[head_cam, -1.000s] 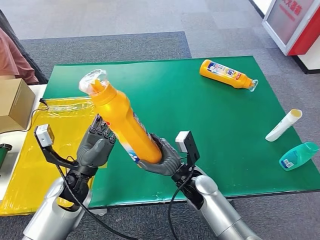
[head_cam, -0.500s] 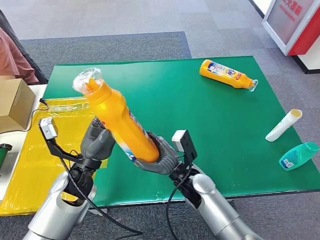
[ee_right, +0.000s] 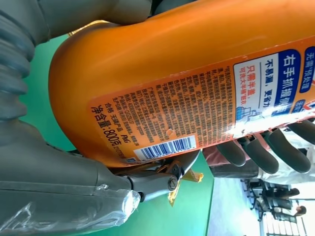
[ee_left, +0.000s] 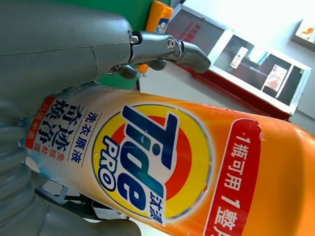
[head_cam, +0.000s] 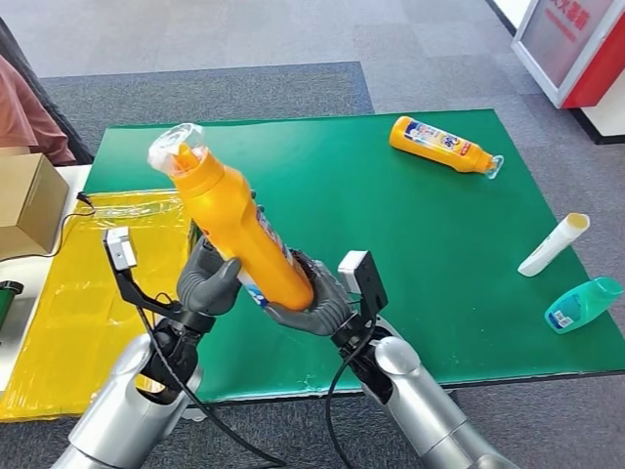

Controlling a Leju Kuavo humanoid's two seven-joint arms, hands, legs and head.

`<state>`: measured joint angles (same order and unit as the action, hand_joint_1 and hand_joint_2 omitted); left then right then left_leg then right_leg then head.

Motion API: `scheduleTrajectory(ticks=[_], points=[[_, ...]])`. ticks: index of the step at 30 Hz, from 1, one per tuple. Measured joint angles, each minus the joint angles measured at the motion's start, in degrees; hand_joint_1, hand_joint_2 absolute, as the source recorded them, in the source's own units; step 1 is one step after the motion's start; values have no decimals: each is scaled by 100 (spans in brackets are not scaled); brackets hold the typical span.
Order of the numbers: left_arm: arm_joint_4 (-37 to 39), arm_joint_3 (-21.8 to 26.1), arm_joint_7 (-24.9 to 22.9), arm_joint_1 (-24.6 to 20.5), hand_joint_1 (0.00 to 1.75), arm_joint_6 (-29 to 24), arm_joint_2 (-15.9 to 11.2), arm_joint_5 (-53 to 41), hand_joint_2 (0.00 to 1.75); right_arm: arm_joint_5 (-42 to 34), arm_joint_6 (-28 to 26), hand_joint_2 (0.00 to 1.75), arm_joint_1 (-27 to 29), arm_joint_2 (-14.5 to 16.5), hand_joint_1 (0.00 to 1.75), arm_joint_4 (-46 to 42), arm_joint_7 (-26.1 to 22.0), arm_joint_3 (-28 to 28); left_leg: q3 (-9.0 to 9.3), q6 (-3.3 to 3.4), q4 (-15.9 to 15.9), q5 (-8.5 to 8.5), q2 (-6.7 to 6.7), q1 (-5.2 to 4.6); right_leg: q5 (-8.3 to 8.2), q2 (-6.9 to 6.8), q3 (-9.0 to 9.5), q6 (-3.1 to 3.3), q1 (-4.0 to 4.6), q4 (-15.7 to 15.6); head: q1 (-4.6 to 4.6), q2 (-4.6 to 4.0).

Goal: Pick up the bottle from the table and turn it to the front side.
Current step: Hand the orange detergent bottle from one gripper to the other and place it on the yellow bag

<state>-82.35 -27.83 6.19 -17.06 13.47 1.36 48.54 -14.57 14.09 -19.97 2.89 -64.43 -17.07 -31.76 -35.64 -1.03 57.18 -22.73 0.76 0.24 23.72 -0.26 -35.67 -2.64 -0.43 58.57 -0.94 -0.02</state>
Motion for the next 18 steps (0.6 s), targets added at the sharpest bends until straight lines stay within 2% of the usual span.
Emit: scheduleTrajectory(ticks=[9, 18], points=[[3, -69, -5, -76, 0, -207, 0, -1, 175, 208, -167, 175, -5, 0, 175, 0, -71, -10, 0, 0, 0, 0, 0, 0, 0, 0, 0, 0, 0, 0, 0, 0], [5, -162, -180, -263, 0, -401, 0, 10, 175, 1541, -1239, 175, -116, 27, 175, -2, -194, -249, 0, -3, 0, 3, 1, 0, -1, 0, -3, 1, 0, 0, -1, 0]])
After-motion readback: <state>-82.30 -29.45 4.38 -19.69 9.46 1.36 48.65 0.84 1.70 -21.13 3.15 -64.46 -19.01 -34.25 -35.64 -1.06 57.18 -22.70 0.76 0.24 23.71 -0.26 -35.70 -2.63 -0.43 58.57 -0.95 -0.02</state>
